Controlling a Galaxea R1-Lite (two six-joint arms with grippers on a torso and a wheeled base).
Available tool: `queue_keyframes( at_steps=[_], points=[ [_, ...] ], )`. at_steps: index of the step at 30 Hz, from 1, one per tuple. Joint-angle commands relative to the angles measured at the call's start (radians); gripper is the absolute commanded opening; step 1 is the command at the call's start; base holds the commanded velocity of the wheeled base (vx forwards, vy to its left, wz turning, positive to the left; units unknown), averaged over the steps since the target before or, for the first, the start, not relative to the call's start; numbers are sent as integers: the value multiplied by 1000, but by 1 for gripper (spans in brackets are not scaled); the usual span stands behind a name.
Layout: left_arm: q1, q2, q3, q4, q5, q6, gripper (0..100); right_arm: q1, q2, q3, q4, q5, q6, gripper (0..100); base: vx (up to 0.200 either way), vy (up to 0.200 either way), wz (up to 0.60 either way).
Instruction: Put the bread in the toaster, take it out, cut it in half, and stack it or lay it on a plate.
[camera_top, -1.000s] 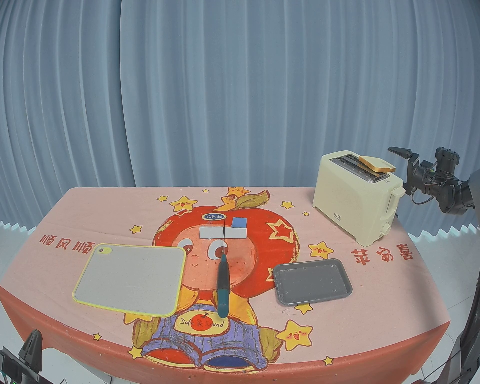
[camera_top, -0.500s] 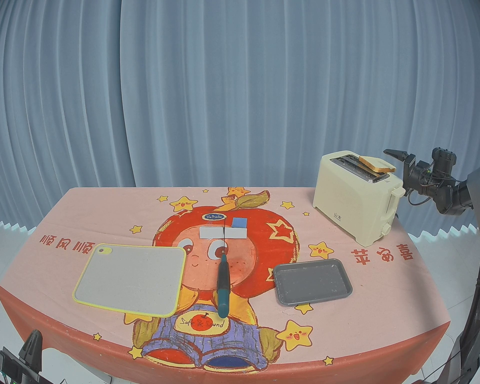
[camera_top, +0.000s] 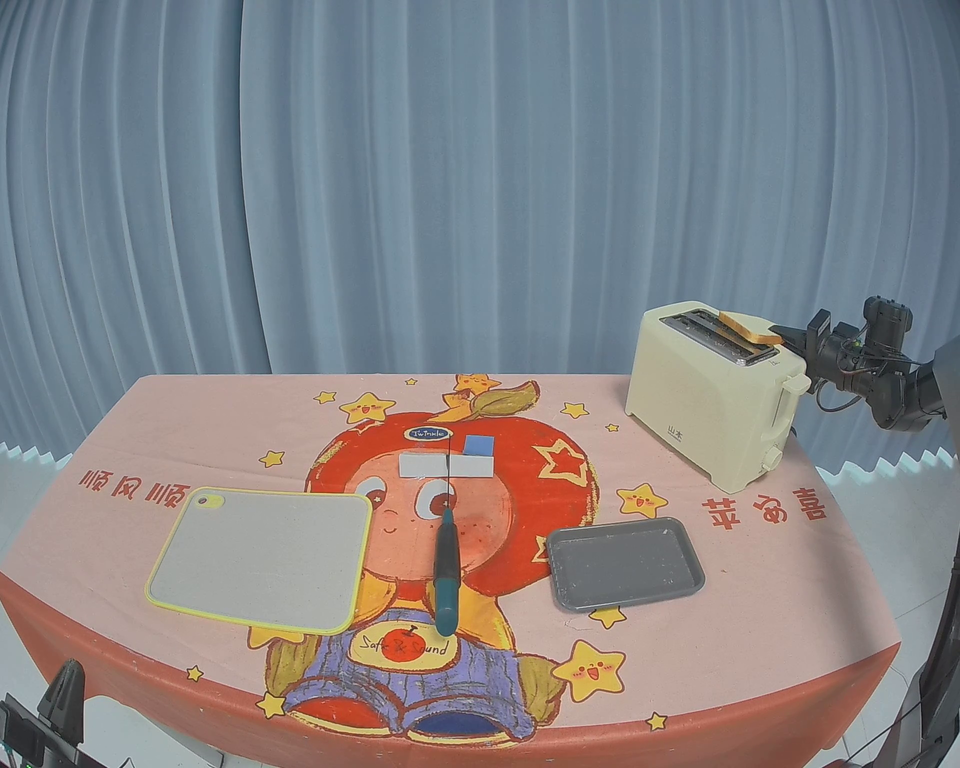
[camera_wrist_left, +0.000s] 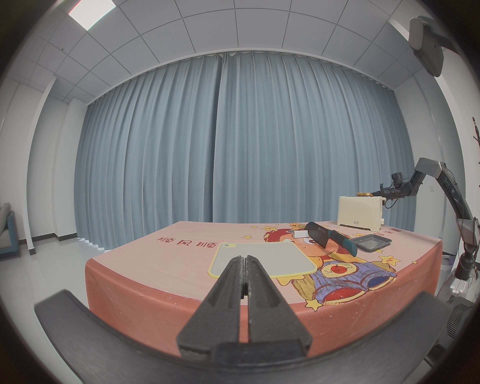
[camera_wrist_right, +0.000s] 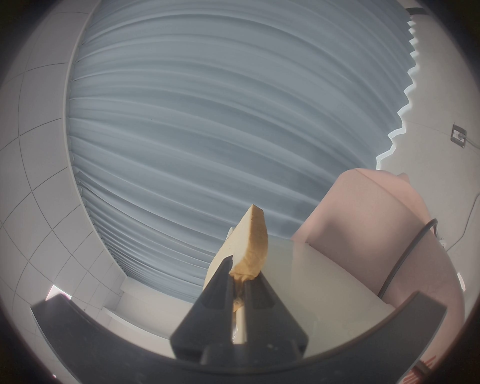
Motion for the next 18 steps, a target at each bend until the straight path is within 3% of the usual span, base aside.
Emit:
queue_keyframes(
  at_steps=[1,8,18],
  points=[
    [0,-16,18,1,0,0,0,1,-2,-2,-3,-9,0,0,0,0,0],
    [0,-16,18,-1,0,0,0,18,-9,15,-106,-87,0,0,0,0,0],
    [0,-16,18,1,0,0,0,33,-153,141,-227,-89,9,0,0,0,0]
  ],
)
